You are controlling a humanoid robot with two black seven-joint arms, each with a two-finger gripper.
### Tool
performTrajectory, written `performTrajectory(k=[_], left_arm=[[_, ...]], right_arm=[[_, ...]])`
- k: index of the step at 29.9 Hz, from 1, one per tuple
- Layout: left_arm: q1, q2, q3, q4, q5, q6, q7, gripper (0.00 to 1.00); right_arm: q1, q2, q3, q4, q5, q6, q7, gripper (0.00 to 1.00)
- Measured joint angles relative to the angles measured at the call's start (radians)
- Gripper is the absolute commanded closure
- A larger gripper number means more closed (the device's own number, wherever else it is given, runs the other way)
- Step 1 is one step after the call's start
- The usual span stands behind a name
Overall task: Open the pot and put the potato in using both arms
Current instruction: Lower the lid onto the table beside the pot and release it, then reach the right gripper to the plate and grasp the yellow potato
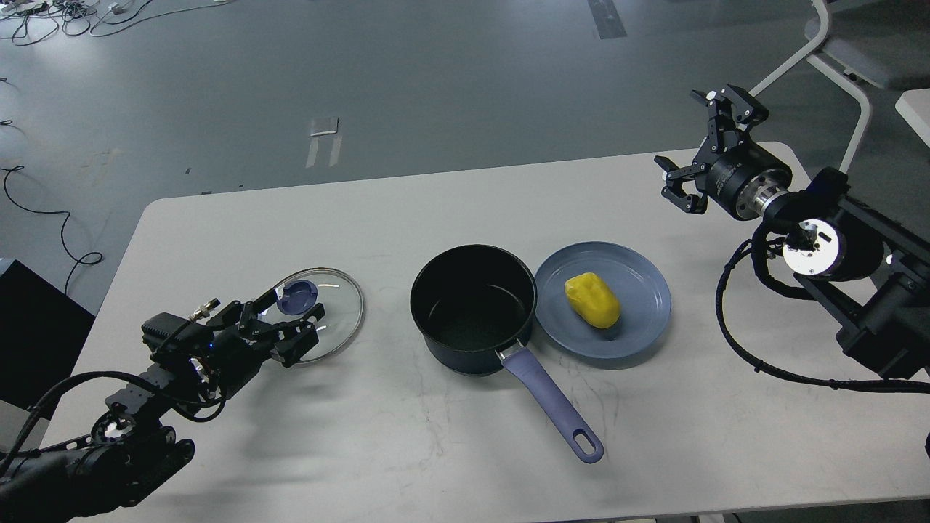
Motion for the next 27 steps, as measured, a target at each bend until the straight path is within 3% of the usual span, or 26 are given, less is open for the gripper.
performTrajectory(k=[6,12,16,18,22,24,27], left_arm=[[-0.023,0.001,-0.004,-0.025,-0.097,0.0,0.0,0.02],[-0.207,0.003,-0.008,-0.073,-0.465,-0.003,0.0,0.02],[-0.364,0.004,-0.02,-0.093,-0.84,-0.127,0.011,0.02],[-0.417,0.006,-0.02,-0.112,-0.998,-0.203,0.055,0.02],[-0.5,0.015,-0.062,-0.203,-1.201,-0.355,0.252,0.02],[-0.514,0.015,-0.133,-0.231,-1.253,-0.429,0.336,0.02],[-0.514,-0.003,-0.296,-0.25,-1.325,-0.614,0.459,0.02]], right_arm=[[0.0,-0.003,-0.003,0.003,-0.002,0.006,0.0,0.0],[0.016,-0.04,-0.039,0.035,-0.08,0.015,0.034,0.0],[0.043,-0.12,-0.121,0.093,-0.215,0.015,0.078,0.0],[0.049,-0.158,-0.169,0.121,-0.287,0.015,0.094,0.0],[0.056,-0.24,-0.266,0.183,-0.553,0.015,0.155,0.0],[0.056,-0.268,-0.301,0.207,-0.676,0.015,0.196,0.0],[0.056,-0.292,-0.366,0.235,-0.866,0.007,0.251,0.02]])
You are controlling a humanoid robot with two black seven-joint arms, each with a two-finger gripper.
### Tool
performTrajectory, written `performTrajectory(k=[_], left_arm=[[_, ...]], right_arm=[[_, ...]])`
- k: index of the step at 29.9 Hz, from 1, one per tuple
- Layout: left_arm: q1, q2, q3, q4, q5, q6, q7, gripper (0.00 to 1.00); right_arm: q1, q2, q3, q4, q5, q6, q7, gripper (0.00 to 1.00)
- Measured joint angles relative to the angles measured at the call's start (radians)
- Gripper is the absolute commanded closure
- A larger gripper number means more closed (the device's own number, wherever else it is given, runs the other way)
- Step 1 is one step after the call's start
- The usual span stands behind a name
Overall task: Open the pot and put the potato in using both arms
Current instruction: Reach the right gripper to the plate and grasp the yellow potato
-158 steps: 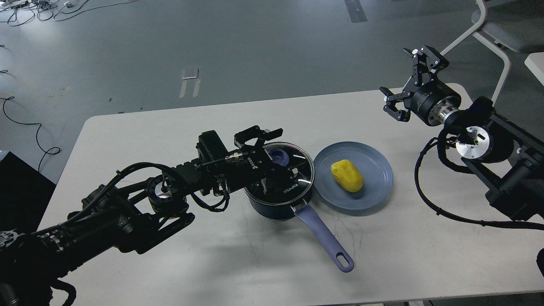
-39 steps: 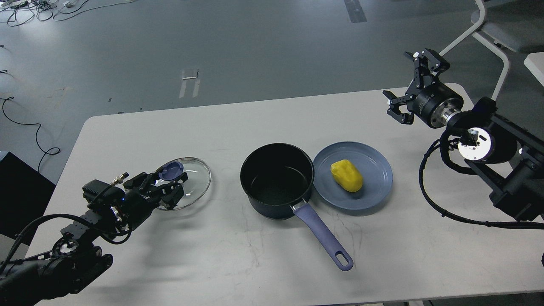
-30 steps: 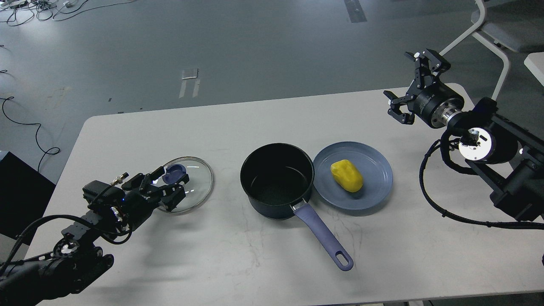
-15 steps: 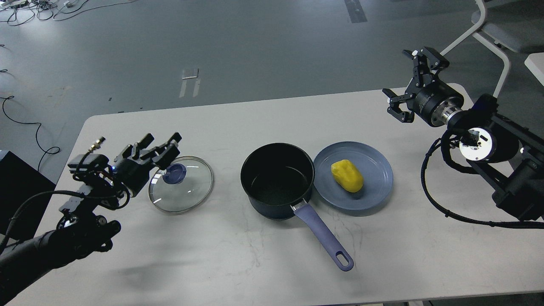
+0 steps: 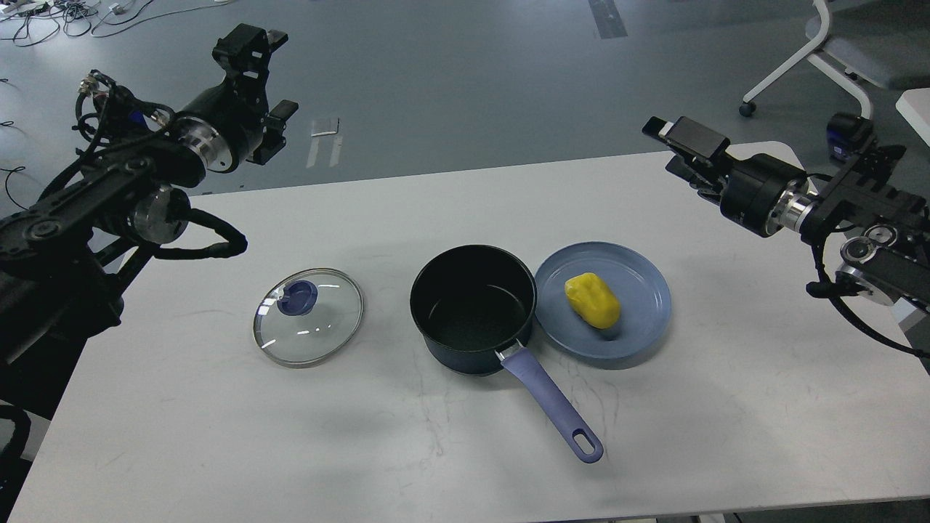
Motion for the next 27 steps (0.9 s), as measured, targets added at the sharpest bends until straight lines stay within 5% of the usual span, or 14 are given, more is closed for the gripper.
performTrajectory(k=[3,7,21,27], left_arm=[[0.035,-0.027,-0.082,-0.014,-0.038,-0.149,0.08,0.02],[0.088,-0.038,-0.106,-0.024,-0.047,-0.22,0.126,0.02],[0.161,-0.038,-0.109,-0.029,-0.033,-0.228,0.126,0.02],[0.161,-0.039,-0.109,-0.029,-0.033,-0.226,0.122,0.02]], right_arm=[[0.0,-0.003,-0.046,0.005,-0.152,-0.028,0.027,0.02],[0.0,0.002,-0.115,-0.004,-0.293,-0.101,0.034,0.03],[0.07,0.127,-0.404,-0.101,-0.354,-0.121,0.033,0.04],[0.088,0.169,-0.461,-0.142,-0.355,-0.119,0.033,0.15]])
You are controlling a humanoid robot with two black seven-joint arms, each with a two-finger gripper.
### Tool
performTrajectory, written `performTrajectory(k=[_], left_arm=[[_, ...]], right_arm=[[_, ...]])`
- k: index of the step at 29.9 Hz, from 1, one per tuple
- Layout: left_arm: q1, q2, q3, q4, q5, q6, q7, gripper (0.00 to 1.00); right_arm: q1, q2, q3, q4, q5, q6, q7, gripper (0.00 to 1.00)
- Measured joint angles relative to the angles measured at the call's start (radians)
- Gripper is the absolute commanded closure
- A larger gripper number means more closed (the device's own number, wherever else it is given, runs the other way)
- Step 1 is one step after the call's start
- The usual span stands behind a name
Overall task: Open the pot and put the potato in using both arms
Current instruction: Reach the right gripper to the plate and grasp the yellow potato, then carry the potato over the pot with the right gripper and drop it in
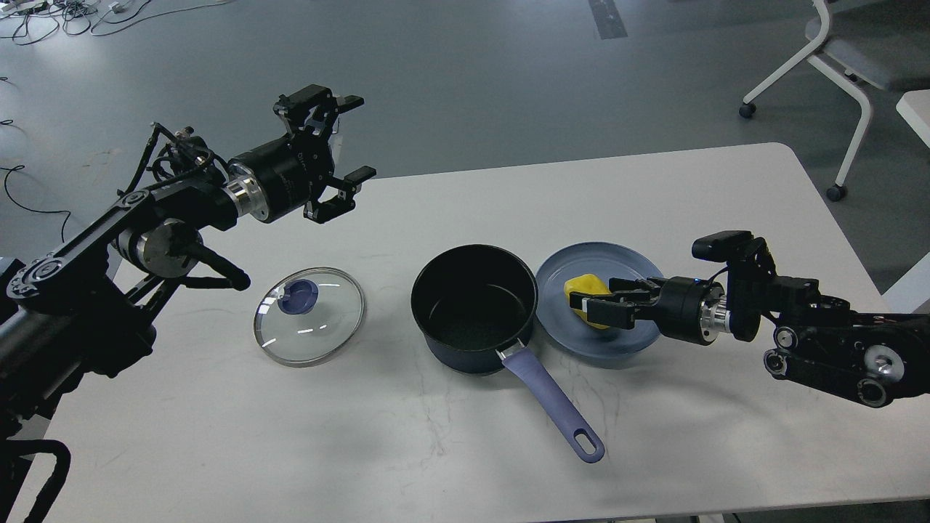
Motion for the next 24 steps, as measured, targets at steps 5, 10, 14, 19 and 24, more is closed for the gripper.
performTrajectory(k=[5,10,14,19,24], left_arm=[[0.001,0.004,0.0,0.0,0.0,0.0,-0.002,0.02],[0.002,0.002,0.0,0.0,0.003,0.006,-0.006,0.02],[0.002,0.001,0.0,0.0,0.003,0.007,-0.01,0.02],[0.002,0.005,0.001,0.0,0.003,0.006,-0.012,0.02],[0.002,0.007,0.002,0.0,0.002,0.005,-0.012,0.02]], right_arm=[[0.022,0.008,-0.048,-0.015,-0.005,0.003,0.0,0.47],[0.062,0.012,-0.095,-0.025,-0.006,0.003,0.0,0.62],[0.074,0.014,-0.097,-0.04,-0.006,0.003,0.0,0.66],[0.111,0.001,-0.092,-0.029,-0.006,-0.003,0.0,0.69],[0.218,-0.053,-0.085,0.026,-0.006,-0.009,0.006,0.69]])
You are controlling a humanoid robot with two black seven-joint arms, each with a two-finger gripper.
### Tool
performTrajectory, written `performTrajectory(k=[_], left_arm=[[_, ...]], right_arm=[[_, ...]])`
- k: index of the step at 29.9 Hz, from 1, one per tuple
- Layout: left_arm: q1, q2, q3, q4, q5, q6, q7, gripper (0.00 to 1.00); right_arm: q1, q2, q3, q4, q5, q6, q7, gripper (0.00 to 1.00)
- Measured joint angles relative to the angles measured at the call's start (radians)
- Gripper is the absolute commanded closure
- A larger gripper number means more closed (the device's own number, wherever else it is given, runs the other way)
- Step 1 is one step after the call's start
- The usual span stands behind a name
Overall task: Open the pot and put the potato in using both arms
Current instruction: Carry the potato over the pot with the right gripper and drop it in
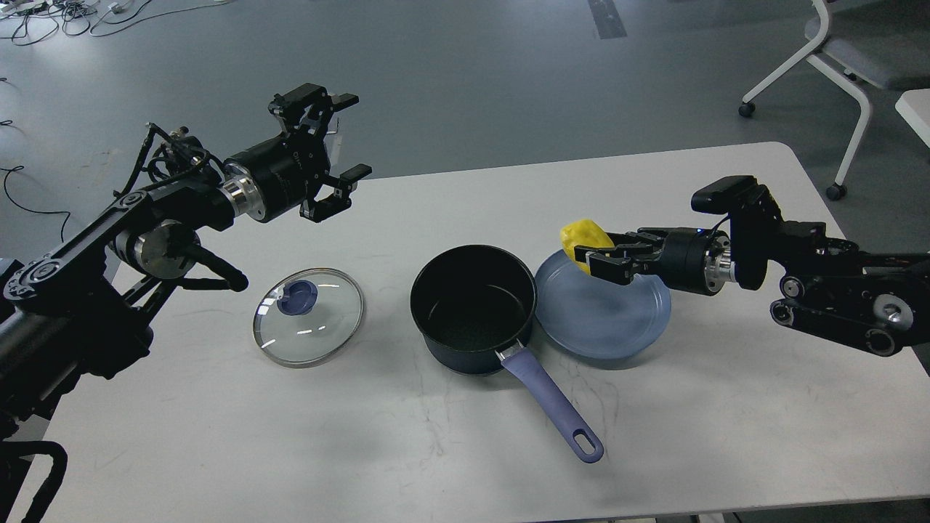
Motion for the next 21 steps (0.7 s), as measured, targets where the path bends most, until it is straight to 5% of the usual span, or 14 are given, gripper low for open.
performTrajectory(k=[9,10,13,21], left_arm=[[0.0,-0.007,0.004,0.0,-0.001,0.002,0.002,0.02],[-0.001,-0.007,0.003,0.0,-0.001,0.003,0.003,0.02],[-0.002,-0.007,0.003,0.0,-0.001,0.003,0.012,0.02],[0.003,-0.006,-0.004,0.001,-0.003,0.003,0.021,0.02]], right_arm=[[0.136,0.152,-0.038,0.024,0.002,0.0,0.022,0.69],[0.142,0.172,-0.053,0.015,0.002,0.0,0.022,0.63],[0.155,0.217,-0.099,-0.008,0.002,0.004,0.023,0.0],[0.131,0.242,-0.128,-0.023,0.021,0.005,0.018,0.0]])
